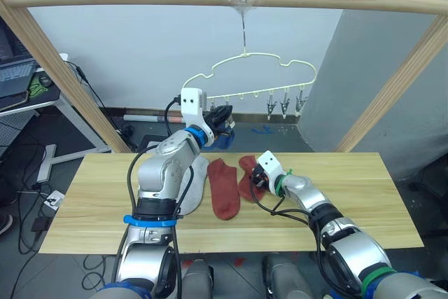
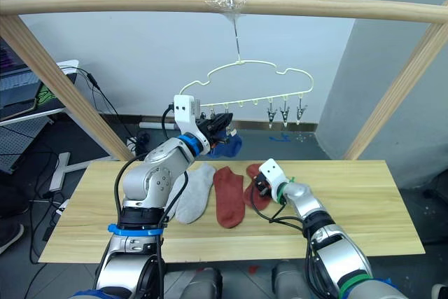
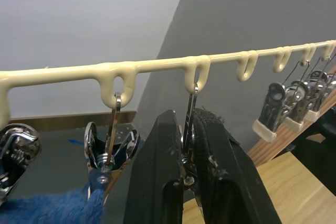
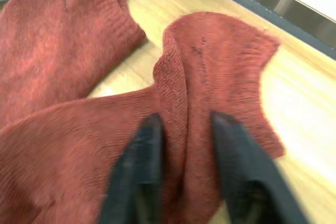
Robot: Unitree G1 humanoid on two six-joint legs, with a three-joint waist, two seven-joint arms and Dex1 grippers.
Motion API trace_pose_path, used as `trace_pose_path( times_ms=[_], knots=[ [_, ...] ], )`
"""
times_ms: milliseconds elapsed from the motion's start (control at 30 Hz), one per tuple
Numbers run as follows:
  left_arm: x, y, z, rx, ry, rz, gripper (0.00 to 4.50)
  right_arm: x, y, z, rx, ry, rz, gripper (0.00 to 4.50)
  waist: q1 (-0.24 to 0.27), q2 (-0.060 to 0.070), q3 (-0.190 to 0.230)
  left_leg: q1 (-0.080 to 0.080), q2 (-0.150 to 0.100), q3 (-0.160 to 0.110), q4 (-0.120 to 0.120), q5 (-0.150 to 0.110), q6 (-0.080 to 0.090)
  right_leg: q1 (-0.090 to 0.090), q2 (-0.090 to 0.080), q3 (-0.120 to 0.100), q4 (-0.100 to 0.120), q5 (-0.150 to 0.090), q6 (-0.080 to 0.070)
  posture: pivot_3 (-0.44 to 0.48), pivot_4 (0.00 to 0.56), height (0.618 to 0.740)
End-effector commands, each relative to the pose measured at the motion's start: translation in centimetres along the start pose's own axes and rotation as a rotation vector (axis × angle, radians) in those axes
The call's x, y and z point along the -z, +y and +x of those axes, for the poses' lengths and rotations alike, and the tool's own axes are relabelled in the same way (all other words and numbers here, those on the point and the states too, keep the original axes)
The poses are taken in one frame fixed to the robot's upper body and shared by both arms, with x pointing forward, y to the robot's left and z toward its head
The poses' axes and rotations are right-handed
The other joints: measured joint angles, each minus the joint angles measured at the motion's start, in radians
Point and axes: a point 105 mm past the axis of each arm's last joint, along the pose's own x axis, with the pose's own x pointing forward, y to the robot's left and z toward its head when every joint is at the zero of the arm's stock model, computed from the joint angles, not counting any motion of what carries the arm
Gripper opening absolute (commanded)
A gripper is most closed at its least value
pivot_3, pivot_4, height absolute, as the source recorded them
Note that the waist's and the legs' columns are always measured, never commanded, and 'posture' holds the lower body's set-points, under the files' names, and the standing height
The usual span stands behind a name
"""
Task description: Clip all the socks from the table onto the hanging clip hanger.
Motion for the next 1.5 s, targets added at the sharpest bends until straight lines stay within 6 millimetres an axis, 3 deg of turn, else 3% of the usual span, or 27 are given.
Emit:
trace_pose_path(
  times_ms=[33,167,300,400,633,967,1500],
  knots=[
    [0.1,-0.3,-0.1,0.016,0.008,-0.008,0.05,0.7,0.1,-0.8,-0.025,-0.007,-0.024,0.03,0.0,0.0,0.0,0.0,0.0,0.0,0.0,0.0,0.0,0.0,0.0,0.0,0.0,0.0,0.0,0.044,0.159,0.74],
    [0.1,-0.7,-0.2,0.039,0.017,-0.089,0.05,-1.3,0.0,-3.1,-0.044,-0.141,-0.127,0.03,0.0,0.0,0.0,0.0,0.0,0.0,0.0,0.0,0.0,0.0,0.0,0.0,0.0,0.0,0.0,0.04,0.155,0.74],
    [-0.3,-0.4,-0.4,0.069,0.022,-0.344,0.05,-4.8,0.5,-6.6,-0.023,-0.329,-0.117,0.03,-0.005,0.0,0.0,-0.002,0.0,0.0,0.0,0.0,0.0,-0.001,0.0,0.0,-0.001,0.0,0.0,0.034,0.15,0.74],
    [-0.7,-0.1,-0.8,0.105,0.038,-0.463,0.05,-6.5,1.7,-9.2,-0.016,-0.392,-0.28,0.03,-0.008,0.0,0.0,-0.001,0.0,-0.001,0.0,0.0,0.0,-0.001,0.0,-0.001,0.0,0.0,0.0,0.03,0.148,0.74],
    [-1.8,0.0,-1.4,0.182,0.062,-0.635,0.05,-9.1,3.4,-12.5,0.048,-0.506,-0.521,0.03,-0.006,0.0,-0.001,-0.002,0.0,0.0,0.002,0.0,0.0,-0.001,0.0,0.0,-0.001,0.0,0.001,-0.002,0.139,0.74],
    [-1.7,-0.3,-1.1,0.202,0.091,-0.631,0.05,-12.0,3.3,-12.7,0.135,-0.593,-0.56,0.03,-0.006,0.0,-0.001,-0.003,0.0,0.0,0.002,0.0,0.0,-0.001,0.0,0.0,-0.001,0.0,0.0,-0.02,0.135,0.74],
    [-2.0,-1.2,-1.3,0.23,0.063,-0.597,0.05,-12.7,3.7,-11.8,0.114,-0.599,-0.572,0.03,-0.002,0.0,-0.001,-0.003,0.0,0.0,0.002,0.0,0.0,-0.001,0.0,0.0,-0.001,0.0,0.0,-0.002,0.141,0.74]
  ],
)
